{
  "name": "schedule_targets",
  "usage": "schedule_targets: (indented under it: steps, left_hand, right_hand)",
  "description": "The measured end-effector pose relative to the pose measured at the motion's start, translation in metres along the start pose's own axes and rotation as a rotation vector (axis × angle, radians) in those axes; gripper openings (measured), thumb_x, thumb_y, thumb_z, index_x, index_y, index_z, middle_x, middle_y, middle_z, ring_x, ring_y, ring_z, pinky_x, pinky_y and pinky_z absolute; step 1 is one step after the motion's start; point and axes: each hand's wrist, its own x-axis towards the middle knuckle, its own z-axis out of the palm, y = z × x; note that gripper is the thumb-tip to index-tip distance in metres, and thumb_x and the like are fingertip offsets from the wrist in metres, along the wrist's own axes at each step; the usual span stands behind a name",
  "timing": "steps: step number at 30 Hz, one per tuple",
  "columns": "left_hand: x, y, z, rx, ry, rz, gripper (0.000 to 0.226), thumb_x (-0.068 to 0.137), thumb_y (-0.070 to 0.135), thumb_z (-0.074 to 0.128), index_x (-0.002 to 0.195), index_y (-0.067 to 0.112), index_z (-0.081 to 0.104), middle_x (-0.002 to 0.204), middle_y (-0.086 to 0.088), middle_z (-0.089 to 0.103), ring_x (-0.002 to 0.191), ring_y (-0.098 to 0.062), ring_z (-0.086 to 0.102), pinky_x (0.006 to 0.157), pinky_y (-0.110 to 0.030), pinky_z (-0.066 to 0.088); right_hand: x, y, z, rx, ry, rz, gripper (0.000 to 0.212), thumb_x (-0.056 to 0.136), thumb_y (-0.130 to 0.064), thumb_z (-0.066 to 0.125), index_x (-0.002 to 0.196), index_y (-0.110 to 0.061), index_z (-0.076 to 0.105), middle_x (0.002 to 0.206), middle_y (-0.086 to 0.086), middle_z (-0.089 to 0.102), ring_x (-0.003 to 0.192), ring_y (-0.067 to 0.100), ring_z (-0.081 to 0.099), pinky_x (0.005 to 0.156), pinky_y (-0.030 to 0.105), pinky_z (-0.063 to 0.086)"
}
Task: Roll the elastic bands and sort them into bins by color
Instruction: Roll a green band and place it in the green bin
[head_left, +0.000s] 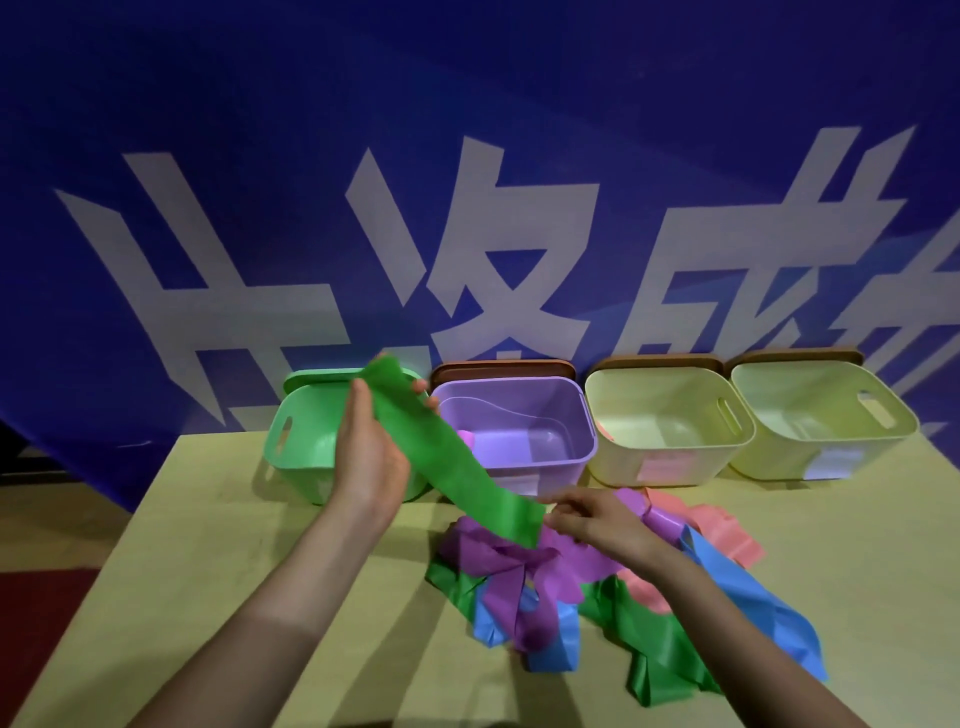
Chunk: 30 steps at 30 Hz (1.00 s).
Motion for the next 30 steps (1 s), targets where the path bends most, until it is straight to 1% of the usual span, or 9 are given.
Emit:
schedule_targets:
  steps: [3,6,10,12,15,20,22,25,30]
  left_hand:
    - [-0.016,-0.019,0.009,0.202,-0.052,0.051,0.035,0.104,0.035,0.027,0.114,0.023,0.058,0.077,-0.005,0.070,0.067,-0.019,0.065,0.067,-0.032,0.054]
    - [-0.029,-0.032,0.014,0.356,-0.106,0.066,0.035,0.103,0.034,0.028,0.117,0.028,0.059,0.083,-0.008,0.073,0.073,-0.022,0.069,0.073,-0.035,0.055]
    - [-0.036,-0.038,0.018,0.459,-0.160,0.040,0.036,0.103,0.031,0.031,0.123,0.024,0.060,0.104,-0.005,0.073,0.094,-0.025,0.070,0.087,-0.041,0.055]
    - [-0.038,-0.038,0.019,0.484,-0.176,0.024,0.036,0.103,0.030,0.031,0.121,0.027,0.062,0.110,-0.007,0.071,0.102,-0.027,0.068,0.090,-0.045,0.052]
    - [-0.040,-0.035,0.021,0.495,-0.182,0.022,0.036,0.103,0.029,0.030,0.121,0.026,0.061,0.109,-0.008,0.071,0.099,-0.029,0.069,0.087,-0.045,0.054]
    - [-0.039,-0.035,0.016,0.527,-0.158,0.026,0.035,0.101,0.034,0.033,0.116,0.033,0.066,0.113,-0.007,0.070,0.104,-0.028,0.067,0.092,-0.050,0.051]
    - [-0.039,-0.038,0.017,0.521,-0.140,0.004,0.035,0.102,0.032,0.034,0.112,0.030,0.068,0.114,-0.009,0.069,0.104,-0.028,0.067,0.093,-0.051,0.050]
    - [-0.040,-0.042,0.021,0.497,-0.092,-0.025,0.031,0.101,0.028,0.038,0.108,0.019,0.067,0.107,-0.013,0.071,0.097,-0.032,0.068,0.093,-0.053,0.050]
    - [-0.040,-0.046,0.025,0.451,-0.029,-0.045,0.017,0.092,0.030,0.057,0.093,0.021,0.071,0.111,-0.014,0.069,0.113,-0.035,0.060,0.103,-0.057,0.041]
  right_hand:
    - [0.004,-0.025,0.005,0.067,0.146,-0.084,0.029,0.090,-0.018,0.065,0.119,-0.020,0.065,0.079,-0.011,0.058,0.068,-0.002,0.055,0.071,0.021,0.047]
    - [-0.002,-0.072,0.006,0.139,0.232,-0.327,0.019,0.090,-0.027,0.065,0.106,-0.036,0.067,0.092,-0.013,0.068,0.085,0.004,0.061,0.080,0.026,0.050]
    - [-0.008,-0.118,0.010,0.078,0.228,-0.542,0.011,0.084,-0.025,0.067,0.094,-0.027,0.070,0.090,-0.008,0.065,0.086,0.010,0.063,0.074,0.023,0.051]
    - [-0.006,-0.123,0.013,0.049,0.241,-0.528,0.009,0.084,-0.016,0.069,0.081,-0.025,0.069,0.082,-0.008,0.064,0.078,0.011,0.062,0.067,0.020,0.051]
    - [-0.007,-0.126,0.015,0.172,0.157,-0.420,0.013,0.087,-0.010,0.066,0.081,-0.020,0.069,0.080,0.002,0.066,0.072,0.011,0.060,0.065,0.021,0.053]
    - [-0.011,-0.122,0.015,0.261,0.080,-0.393,0.011,0.083,-0.023,0.068,0.074,-0.029,0.070,0.073,-0.007,0.062,0.069,0.009,0.056,0.072,0.026,0.050]
    - [-0.010,-0.117,0.016,0.229,0.119,-0.398,0.017,0.084,-0.015,0.071,0.072,-0.027,0.067,0.071,-0.006,0.059,0.065,0.012,0.056,0.069,0.031,0.052]
    - [-0.007,-0.111,0.014,0.192,0.226,-0.421,0.026,0.084,-0.003,0.069,0.068,-0.023,0.061,0.064,-0.007,0.055,0.061,0.008,0.052,0.062,0.023,0.049]
    - [-0.006,-0.109,0.012,0.286,0.259,-0.437,0.010,0.082,-0.010,0.068,0.075,-0.017,0.068,0.071,0.009,0.065,0.071,0.018,0.059,0.071,0.041,0.053]
